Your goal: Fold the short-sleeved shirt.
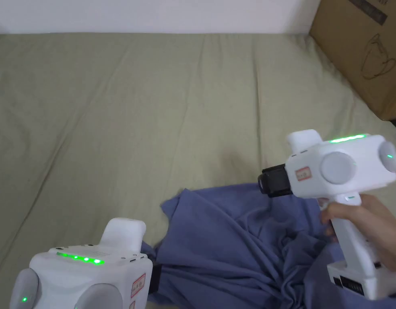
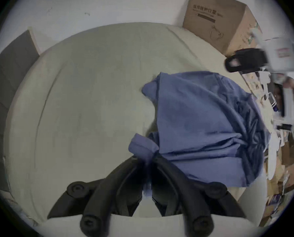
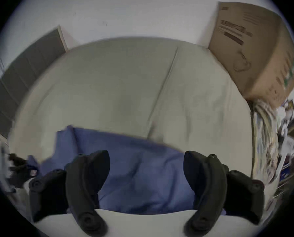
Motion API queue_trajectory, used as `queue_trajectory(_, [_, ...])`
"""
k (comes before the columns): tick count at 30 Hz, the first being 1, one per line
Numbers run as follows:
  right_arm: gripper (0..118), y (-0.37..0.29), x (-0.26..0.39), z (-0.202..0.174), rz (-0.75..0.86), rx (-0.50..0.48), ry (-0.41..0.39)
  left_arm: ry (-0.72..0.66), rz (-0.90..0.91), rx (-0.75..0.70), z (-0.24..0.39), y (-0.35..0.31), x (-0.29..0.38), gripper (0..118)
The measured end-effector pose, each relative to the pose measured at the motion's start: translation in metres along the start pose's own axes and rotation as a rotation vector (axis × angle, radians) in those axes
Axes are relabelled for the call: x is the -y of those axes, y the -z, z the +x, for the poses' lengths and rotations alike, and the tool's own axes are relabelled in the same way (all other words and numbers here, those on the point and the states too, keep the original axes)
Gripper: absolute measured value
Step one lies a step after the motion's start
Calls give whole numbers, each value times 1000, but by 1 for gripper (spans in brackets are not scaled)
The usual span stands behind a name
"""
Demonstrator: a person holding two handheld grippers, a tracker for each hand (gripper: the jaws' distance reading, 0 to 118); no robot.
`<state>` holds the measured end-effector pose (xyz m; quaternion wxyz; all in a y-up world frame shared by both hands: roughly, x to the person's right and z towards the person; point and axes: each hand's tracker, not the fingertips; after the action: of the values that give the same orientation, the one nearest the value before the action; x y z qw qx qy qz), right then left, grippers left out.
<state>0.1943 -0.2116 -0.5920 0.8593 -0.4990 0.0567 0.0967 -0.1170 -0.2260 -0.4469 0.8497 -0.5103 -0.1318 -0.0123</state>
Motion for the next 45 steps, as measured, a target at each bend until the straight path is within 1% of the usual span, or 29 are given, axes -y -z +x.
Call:
queue_trajectory(1, [94,16,-6,0,-28,6,-16,5,0,-5,0,-2,-1,6])
queue_trajectory(2, [93,34,-10,2,-88,-22,-14,15,4,-12,1,-3,-2,6])
queue_trajectory(3, [89,54,-10,4,-171,-47,-12,18,4,-11,2,-3,-3,6])
queue_trajectory(4, [83,68,-7,3,-258,-38,-9,21,4,-10,2,-4,-2,6])
queue_trajectory(5, [83,75,-1,4,-267,-68,26,25,5,-9,2,-3,-3,6])
queue_trajectory(6, [78,65,2,4,-151,-46,51,26,1,-12,2,-4,-3,6])
queue_trajectory(7, [61,57,2,1,-178,-50,38,24,1,-14,2,-4,-2,6])
queue_trajectory(9, [25,47,6,-7,-143,-90,-16,17,0,-8,1,-4,-2,6])
queue_trajectory(10, [16,46,5,-12,-163,-108,-38,18,-1,-12,1,-3,-2,6])
queue_trajectory(11, [16,48,4,-16,-177,-98,-34,16,1,-12,1,-4,-2,6])
queue_trajectory(12, [5,47,3,-23,-183,-48,-34,7,-1,-13,1,-7,-1,6])
queue_trajectory(13, [5,48,2,-25,-185,-50,-56,2,3,-12,1,-9,-1,6])
queue_trajectory(14, [5,46,1,-25,-186,-46,-47,3,10,-8,1,-13,-1,6])
queue_trajectory(16, [5,38,-2,-18,-179,-60,15,6,15,-3,-1,-21,-2,6])
queue_trajectory(19, [5,13,-6,1,-150,-122,142,-15,34,9,-6,-37,-5,6])
queue_trajectory(20, [5,1,-7,10,-131,-150,174,-17,52,15,-7,-43,-6,6])
queue_trajectory(21, [5,-13,-10,17,-111,-151,195,-23,62,16,-9,-51,-9,6])
queue_trajectory(24, [5,-54,-20,38,-48,-114,222,-13,114,-10,-14,-74,-18,6])
queue_trajectory(28, [5,-124,-33,64,72,-31,262,-57,208,-45,-34,-114,-37,6])
queue_trajectory(29, [5,-144,-36,70,114,14,259,-59,240,-73,-40,-126,-44,6])
queue_trajectory(31, [5,-181,-43,83,190,137,262,-68,288,-133,-55,-151,-58,6])
queue_trajectory(32, [5,-200,-48,89,213,157,275,-81,316,-158,-64,-164,-64,6])
queue_trajectory(34, [5,-232,-53,105,254,135,332,-109,369,-194,-78,-192,-77,6])
queue_trajectory(36, [5,-259,-62,122,305,150,387,-133,416,-239,-97,-221,-91,6])
queue_trajectory(38, [5,-281,-67,129,355,150,429,-165,455,-273,-112,-245,-107,6])
queue_trajectory(39, [5,-292,-72,131,381,166,463,-165,482,-289,-120,-258,-116,6])
queue_trajectory(40, [5,-298,-76,129,387,172,475,-167,504,-299,-126,-266,-123,6])
queue_trajectory(44, [5,-318,-106,131,441,136,550,-209,554,-357,-158,-298,-162,6])
queue_trajectory(45, [5,-321,-115,132,444,131,557,-214,551,-364,-168,-302,-173,6])
